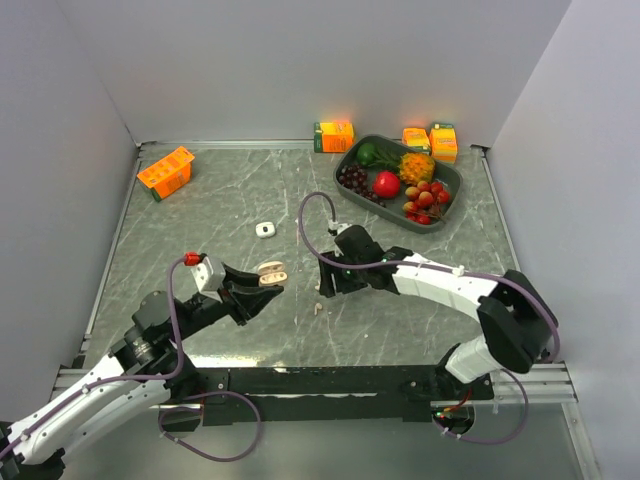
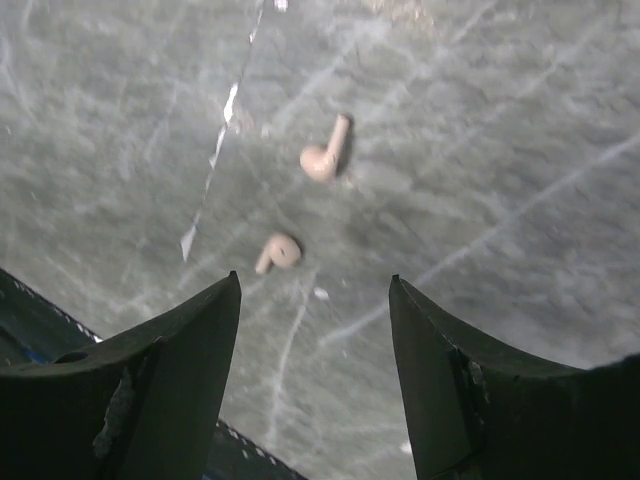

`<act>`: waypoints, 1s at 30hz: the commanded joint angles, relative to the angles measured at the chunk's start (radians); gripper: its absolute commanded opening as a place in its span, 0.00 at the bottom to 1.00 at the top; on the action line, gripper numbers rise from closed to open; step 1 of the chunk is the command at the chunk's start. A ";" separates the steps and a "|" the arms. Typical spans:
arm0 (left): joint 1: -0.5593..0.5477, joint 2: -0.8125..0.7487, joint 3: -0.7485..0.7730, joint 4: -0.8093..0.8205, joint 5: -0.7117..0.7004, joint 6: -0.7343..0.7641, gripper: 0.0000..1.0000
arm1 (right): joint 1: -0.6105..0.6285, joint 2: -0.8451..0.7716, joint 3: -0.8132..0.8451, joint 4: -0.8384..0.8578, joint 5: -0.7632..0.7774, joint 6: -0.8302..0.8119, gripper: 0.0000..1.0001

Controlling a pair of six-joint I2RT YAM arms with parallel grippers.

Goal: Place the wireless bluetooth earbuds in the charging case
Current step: Pick up the earbud from the center of the board.

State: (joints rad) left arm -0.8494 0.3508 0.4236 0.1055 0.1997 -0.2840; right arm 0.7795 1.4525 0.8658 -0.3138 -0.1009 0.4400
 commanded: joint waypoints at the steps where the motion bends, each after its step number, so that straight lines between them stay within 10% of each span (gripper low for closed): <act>1: 0.003 -0.004 0.001 0.013 -0.029 -0.020 0.01 | 0.006 0.080 0.021 0.094 0.047 0.146 0.65; 30: 0.004 -0.042 0.009 -0.017 -0.034 0.003 0.01 | 0.181 0.215 0.079 0.030 0.248 0.299 0.55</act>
State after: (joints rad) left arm -0.8494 0.3164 0.4221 0.0624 0.1680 -0.2829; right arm 0.9474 1.6459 0.9035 -0.2707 0.1143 0.7189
